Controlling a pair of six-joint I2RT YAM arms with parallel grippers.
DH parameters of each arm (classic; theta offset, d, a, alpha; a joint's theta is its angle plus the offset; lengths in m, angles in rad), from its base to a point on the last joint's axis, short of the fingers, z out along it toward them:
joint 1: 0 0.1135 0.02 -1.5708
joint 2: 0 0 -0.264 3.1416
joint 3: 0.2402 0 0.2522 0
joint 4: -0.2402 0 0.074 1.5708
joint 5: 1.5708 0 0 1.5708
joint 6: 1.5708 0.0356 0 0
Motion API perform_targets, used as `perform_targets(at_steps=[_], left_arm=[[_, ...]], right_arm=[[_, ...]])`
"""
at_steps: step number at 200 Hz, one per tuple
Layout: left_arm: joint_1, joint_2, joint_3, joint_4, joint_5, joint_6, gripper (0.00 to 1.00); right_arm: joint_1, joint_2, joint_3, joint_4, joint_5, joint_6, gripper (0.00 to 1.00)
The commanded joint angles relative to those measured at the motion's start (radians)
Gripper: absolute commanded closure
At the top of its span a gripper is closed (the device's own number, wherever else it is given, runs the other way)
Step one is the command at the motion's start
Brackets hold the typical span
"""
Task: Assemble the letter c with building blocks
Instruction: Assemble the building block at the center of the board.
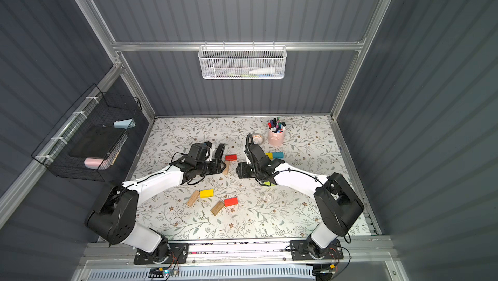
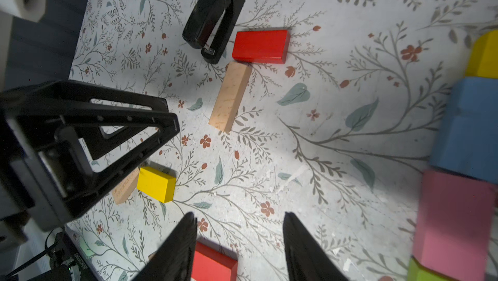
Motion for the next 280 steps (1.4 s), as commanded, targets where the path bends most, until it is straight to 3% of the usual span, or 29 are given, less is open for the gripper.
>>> perform_targets(at_steps=[1, 25, 80, 280], left_arm=[[-0.003, 0.013, 0.002, -0.06, 0.049, 0.062, 0.65], [-0.003, 0.052, 0.025, -0.057, 0.065, 0.07, 0.76], [-0.003, 0.136, 0.053, -0.068, 0.086, 0.084, 0.88], [-0.006, 0.229, 0.073, 0.007, 0.128, 0.067, 0.93]], right_arm=[[0.002, -0.014, -0.02, -0.018, -0.006, -0.007, 0.46], [0.002, -0.026, -0.023, -0.02, 0.007, -0.006, 0.46], [0.002, -0.037, -0.031, -0.019, 0.027, -0.003, 0.46], [0.001, -0.042, -0.033, -0.02, 0.04, 0.001, 0.46]])
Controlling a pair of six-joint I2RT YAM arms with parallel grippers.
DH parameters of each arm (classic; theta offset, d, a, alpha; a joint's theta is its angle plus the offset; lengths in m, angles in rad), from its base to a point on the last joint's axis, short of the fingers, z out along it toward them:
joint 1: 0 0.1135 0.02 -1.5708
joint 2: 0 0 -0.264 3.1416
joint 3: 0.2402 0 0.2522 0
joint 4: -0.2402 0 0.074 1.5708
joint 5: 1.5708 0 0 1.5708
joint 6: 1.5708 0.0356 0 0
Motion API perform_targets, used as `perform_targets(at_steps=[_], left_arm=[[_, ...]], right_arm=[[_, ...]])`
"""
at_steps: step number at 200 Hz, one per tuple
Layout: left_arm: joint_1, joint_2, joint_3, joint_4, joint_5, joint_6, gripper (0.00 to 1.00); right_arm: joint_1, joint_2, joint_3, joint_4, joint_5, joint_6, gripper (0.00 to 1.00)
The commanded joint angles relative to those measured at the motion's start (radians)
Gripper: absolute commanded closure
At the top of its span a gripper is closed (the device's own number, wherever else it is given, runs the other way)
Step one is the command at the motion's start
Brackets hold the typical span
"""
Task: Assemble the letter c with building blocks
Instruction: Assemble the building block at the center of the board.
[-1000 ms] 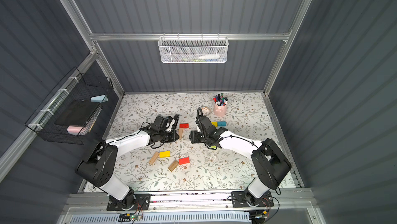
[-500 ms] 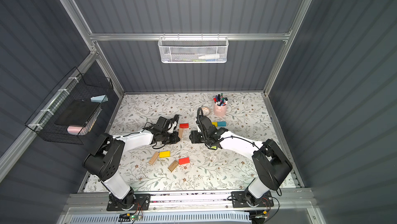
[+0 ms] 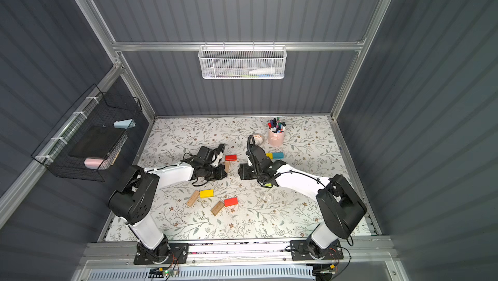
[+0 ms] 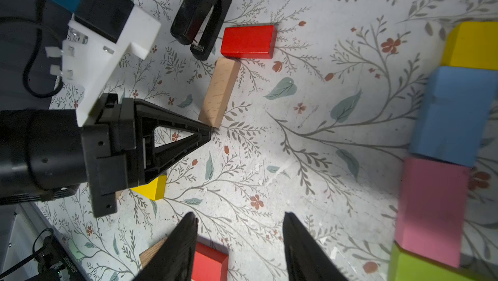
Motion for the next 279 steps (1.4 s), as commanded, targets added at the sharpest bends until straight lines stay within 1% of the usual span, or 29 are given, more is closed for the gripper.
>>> perform_targets(at_steps=[1, 76, 105, 118, 149, 165, 219, 240, 279], left_arm=[[-0.006, 0.022, 0.025, 0.011, 0.012, 0.003, 0.93], [-0.006, 0.04, 0.037, 0.027, 0.02, 0.002, 0.92], [-0.009, -0.003, 0.024, 0.06, 0.065, 0.011, 0.88], [-0.009, -0.03, 0.015, 0.076, 0.087, 0.013, 0.85], [-0.009, -0.08, 0.021, 0.023, 0.082, 0.026, 0.65], [-0.009, -0.11, 0.022, -0.017, 0.063, 0.023, 0.54], [-0.009, -0.229, 0.019, -0.198, -0.037, 0.016, 0.41], [-0.009, -0.265, 0.011, -0.289, -0.103, -0.01, 0.37], [-0.008, -0.365, -0.028, -0.431, -0.233, -0.065, 0.36]], right_arm=[[0.001, -0.018, -0.012, -0.017, 0.009, 0.0, 0.46], [0.001, -0.028, -0.012, -0.023, 0.012, 0.003, 0.46], [0.001, -0.028, -0.021, -0.01, 0.02, -0.003, 0.46], [-0.001, -0.024, -0.025, -0.007, 0.024, -0.001, 0.46], [-0.001, -0.036, -0.032, -0.009, 0.027, 0.001, 0.44], [-0.001, -0.048, -0.035, -0.014, 0.029, -0.003, 0.43], [-0.001, -0.077, -0.038, -0.062, -0.006, -0.054, 0.39], [-0.001, -0.072, -0.035, -0.09, -0.023, -0.082, 0.38], [0.0, -0.059, -0.04, -0.127, -0.045, -0.134, 0.35]])
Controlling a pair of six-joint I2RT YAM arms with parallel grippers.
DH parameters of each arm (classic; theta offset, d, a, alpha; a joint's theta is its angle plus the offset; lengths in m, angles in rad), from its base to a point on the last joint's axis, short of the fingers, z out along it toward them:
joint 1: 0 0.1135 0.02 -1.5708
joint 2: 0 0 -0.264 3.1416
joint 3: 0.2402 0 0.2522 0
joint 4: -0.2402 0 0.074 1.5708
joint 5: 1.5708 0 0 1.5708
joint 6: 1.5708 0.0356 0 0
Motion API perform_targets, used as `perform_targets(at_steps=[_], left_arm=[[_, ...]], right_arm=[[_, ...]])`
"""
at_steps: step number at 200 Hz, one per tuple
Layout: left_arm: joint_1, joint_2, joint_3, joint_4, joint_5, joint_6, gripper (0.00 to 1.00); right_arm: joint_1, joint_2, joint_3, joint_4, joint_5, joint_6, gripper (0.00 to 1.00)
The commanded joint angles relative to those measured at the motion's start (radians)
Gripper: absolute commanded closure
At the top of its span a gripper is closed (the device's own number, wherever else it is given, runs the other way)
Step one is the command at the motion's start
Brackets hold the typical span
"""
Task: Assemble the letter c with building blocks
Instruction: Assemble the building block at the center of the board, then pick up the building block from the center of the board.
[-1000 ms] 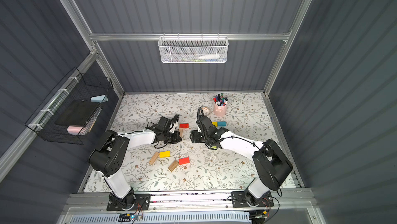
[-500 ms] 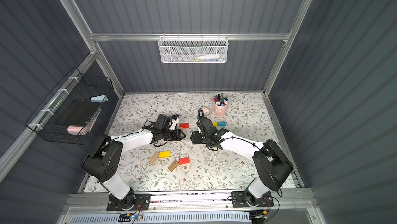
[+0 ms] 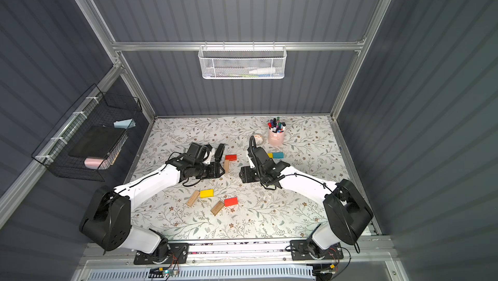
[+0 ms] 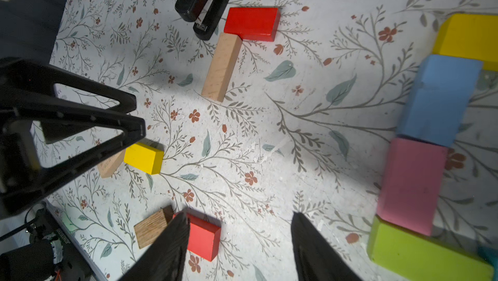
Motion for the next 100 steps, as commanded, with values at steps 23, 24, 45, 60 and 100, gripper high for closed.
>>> perform_targets(at_steps=[23, 24, 45, 60, 100], left_arm=[[-0.004, -0.126, -0.056, -0.206, -0.165, -0.065, 0.36], [-0.004, -0.127, -0.058, -0.207, -0.167, -0.066, 0.36], [-0.004, -0.15, -0.092, -0.189, -0.158, -0.092, 0.35], [-0.004, -0.161, -0.125, -0.173, -0.143, -0.133, 0.33], [-0.004, -0.15, -0.128, -0.213, -0.249, -0.181, 0.28]], right_arm=[[-0.001, 0.005, -0.01, -0.073, -0.033, -0.084, 0.33], [-0.001, 0.005, -0.01, -0.073, -0.033, -0.085, 0.33], [-0.001, 0.002, -0.019, -0.07, -0.052, -0.097, 0.32], [-0.001, 0.0, -0.03, -0.062, -0.058, -0.089, 0.34], [-0.001, -0.017, -0.064, -0.044, -0.063, -0.094, 0.33]])
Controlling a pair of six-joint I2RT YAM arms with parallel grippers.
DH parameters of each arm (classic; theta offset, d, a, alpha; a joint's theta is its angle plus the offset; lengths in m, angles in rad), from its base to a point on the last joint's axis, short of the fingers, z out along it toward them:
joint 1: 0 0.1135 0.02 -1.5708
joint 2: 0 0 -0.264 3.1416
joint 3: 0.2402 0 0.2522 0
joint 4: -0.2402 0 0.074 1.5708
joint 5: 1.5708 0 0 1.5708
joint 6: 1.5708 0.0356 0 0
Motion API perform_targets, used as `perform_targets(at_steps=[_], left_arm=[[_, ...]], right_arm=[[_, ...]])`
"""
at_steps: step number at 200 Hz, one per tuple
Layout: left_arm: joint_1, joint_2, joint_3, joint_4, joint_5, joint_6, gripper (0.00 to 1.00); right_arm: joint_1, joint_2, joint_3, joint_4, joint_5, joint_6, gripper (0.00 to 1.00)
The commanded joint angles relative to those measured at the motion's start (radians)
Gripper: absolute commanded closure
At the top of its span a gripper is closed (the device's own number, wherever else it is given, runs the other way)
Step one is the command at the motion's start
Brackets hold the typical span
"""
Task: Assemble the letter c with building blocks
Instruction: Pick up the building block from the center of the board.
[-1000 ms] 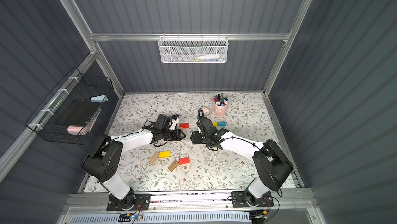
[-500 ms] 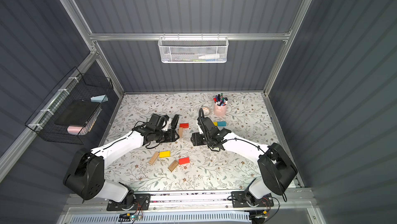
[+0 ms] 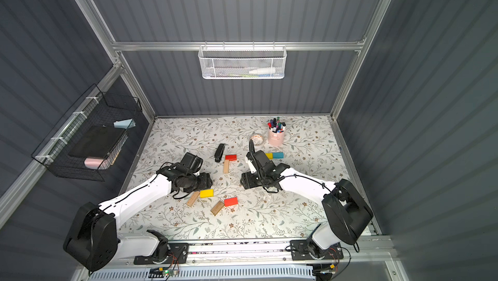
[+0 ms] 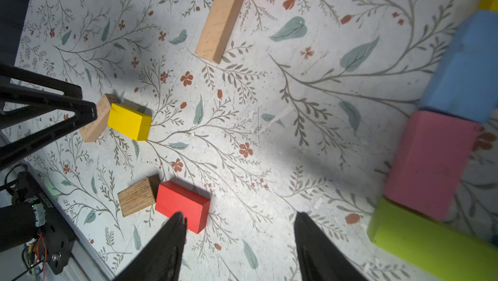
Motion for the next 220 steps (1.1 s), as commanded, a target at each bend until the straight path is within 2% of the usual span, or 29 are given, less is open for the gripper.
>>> perform_targets(at_steps=[1, 37, 79, 110, 148, 193, 207, 220], left_arm=[[-0.004, -0.011, -0.005, -0.043, -0.081, -0.054, 0.28], [-0.004, 0.012, -0.025, -0.053, -0.127, -0.1, 0.19], [-0.004, 0.035, -0.022, -0.073, -0.141, -0.118, 0.17], [-0.004, 0.028, -0.031, -0.035, -0.096, -0.108, 0.22], [-0.004, 0.025, -0.038, -0.006, -0.096, -0.105, 0.28], [-0.004, 0.026, -0.035, -0.067, -0.162, -0.144, 0.4], [-0.004, 0.02, -0.028, -0.099, -0.23, -0.187, 0.42], [-0.004, 0.022, -0.028, -0.112, -0.23, -0.212, 0.44]], right_arm=[[-0.001, -0.019, -0.014, -0.011, -0.014, -0.025, 0.33], [-0.004, -0.057, -0.008, -0.034, 0.015, -0.055, 0.31], [-0.038, -0.094, -0.023, -0.04, 0.0, -0.069, 0.3], [-0.085, -0.14, -0.045, -0.044, -0.043, -0.066, 0.29], [-0.12, -0.21, -0.066, -0.059, -0.053, -0.066, 0.28], [-0.126, -0.259, -0.092, -0.056, -0.032, -0.056, 0.28], [-0.131, -0.259, -0.101, -0.045, -0.031, -0.054, 0.28], [-0.138, -0.253, -0.101, -0.04, -0.039, -0.052, 0.28]])
